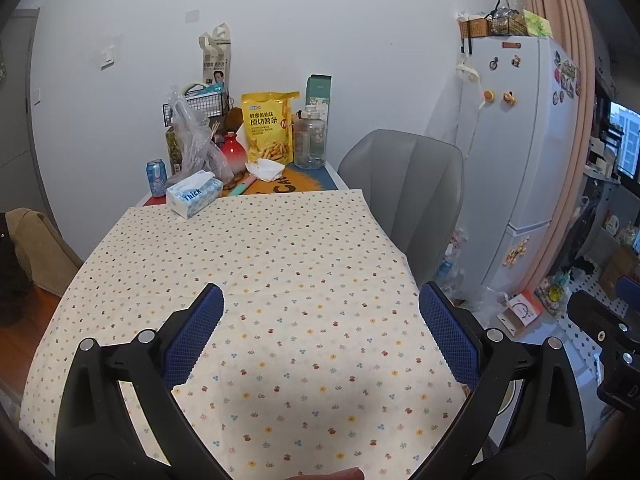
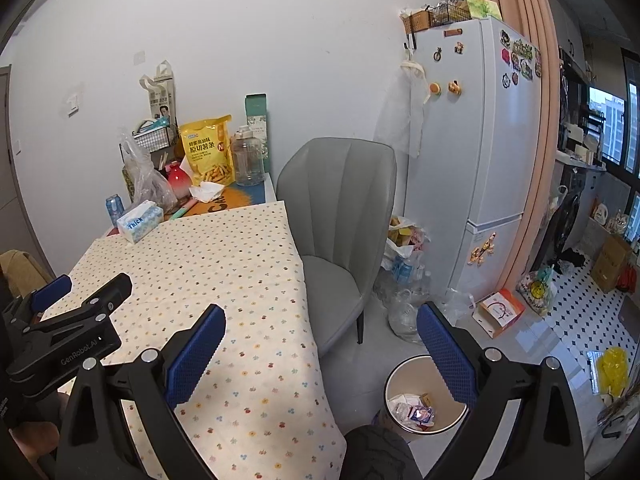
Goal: Collect trash
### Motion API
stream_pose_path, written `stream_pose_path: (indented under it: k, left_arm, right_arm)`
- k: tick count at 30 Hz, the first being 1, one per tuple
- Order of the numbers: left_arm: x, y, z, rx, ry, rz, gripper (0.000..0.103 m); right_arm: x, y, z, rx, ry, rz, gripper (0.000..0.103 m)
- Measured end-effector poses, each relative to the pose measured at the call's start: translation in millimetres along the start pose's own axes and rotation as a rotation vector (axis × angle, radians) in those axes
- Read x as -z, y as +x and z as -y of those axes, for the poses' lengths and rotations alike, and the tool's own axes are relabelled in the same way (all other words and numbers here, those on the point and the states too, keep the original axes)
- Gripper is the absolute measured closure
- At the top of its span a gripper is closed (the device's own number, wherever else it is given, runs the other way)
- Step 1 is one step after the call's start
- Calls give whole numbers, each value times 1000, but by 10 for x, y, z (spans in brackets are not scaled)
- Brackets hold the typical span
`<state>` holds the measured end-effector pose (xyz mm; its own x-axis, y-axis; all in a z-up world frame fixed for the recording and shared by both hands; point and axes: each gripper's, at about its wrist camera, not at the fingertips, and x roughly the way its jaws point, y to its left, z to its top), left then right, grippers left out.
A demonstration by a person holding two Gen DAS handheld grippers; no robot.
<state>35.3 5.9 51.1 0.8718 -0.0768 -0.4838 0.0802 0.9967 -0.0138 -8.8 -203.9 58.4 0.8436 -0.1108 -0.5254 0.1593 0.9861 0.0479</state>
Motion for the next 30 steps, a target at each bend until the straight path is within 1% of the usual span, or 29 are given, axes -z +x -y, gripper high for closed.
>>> stream_pose_path:
  k: [7, 14, 19, 30]
  left_arm:
    - [38, -148, -27, -16, -4, 22, 6]
    - [46, -158, 4, -20, -3, 18, 6]
    - [57, -133, 31, -7, -6, 16, 6]
    - [92, -85, 29, -17, -13, 2, 6]
  right_arm:
    - [15, -143, -10, -5, -8, 25, 9]
    - [26, -188, 11, -7, -7, 35, 9]
    - [25, -178, 13, -5, 2, 32, 9]
    - [35, -90, 5, -7, 5, 15, 9]
